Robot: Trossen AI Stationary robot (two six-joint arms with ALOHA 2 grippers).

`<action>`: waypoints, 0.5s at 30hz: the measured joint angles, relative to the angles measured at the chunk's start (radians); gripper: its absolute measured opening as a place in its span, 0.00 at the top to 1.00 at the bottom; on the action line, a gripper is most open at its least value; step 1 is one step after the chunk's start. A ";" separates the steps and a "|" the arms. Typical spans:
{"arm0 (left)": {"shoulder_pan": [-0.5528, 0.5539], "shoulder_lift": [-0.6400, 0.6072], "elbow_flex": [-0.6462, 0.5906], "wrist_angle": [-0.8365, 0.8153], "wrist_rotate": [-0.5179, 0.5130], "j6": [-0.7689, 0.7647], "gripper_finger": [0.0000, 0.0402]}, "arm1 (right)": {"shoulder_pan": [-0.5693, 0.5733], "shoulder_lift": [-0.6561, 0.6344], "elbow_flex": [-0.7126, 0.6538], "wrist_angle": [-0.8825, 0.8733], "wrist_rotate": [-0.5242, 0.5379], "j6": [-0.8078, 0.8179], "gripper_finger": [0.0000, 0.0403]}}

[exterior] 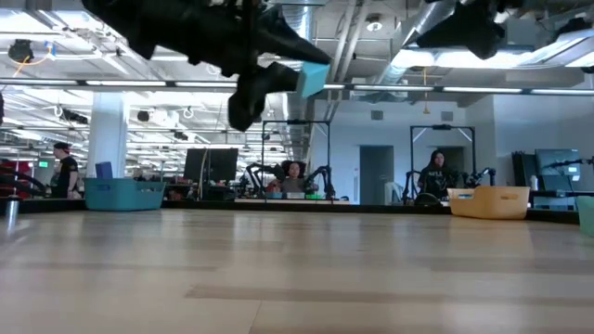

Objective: Sort & place blocks by color
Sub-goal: Put the bottom left light blue block into the orange bin

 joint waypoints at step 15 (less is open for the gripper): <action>0.252 0.000 0.237 -0.135 0.282 0.159 0.74 | -0.171 -0.012 0.079 -0.025 0.074 -0.510 0.29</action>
